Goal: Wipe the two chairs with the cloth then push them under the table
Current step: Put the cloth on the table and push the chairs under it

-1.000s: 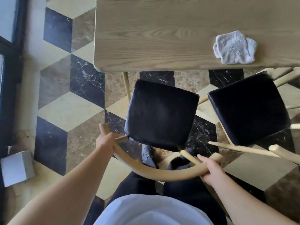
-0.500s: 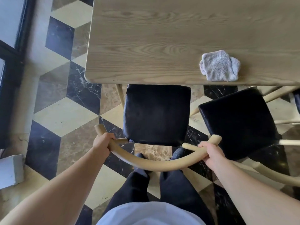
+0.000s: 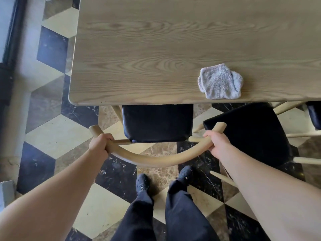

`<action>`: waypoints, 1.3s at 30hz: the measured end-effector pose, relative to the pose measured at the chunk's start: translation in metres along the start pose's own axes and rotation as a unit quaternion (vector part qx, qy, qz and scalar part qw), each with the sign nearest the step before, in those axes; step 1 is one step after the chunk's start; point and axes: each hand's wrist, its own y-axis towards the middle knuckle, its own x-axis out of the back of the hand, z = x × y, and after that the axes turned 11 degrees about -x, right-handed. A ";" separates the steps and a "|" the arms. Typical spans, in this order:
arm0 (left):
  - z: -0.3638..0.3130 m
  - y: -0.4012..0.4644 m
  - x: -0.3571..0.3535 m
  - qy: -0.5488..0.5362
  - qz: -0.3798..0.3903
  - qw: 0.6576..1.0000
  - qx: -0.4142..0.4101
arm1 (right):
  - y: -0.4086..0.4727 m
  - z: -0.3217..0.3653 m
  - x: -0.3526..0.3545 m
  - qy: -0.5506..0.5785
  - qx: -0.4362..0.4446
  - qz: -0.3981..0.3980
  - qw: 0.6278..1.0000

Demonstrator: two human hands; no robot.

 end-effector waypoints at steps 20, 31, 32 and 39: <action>0.006 0.026 -0.006 0.011 0.017 1.000 -0.010 | 0.035 -0.010 -0.005 0.019 -0.012 0.003 1.000; -0.010 0.016 -0.019 0.029 0.014 0.999 -0.001 | 0.043 0.004 -0.003 0.014 -0.012 0.005 1.000; -0.012 0.015 -0.021 0.027 0.013 1.000 0.001 | 0.044 0.008 -0.004 0.011 -0.008 0.006 1.000; -0.020 0.017 -0.027 0.021 0.009 1.000 0.006 | 0.053 0.017 -0.009 0.008 -0.012 0.011 1.000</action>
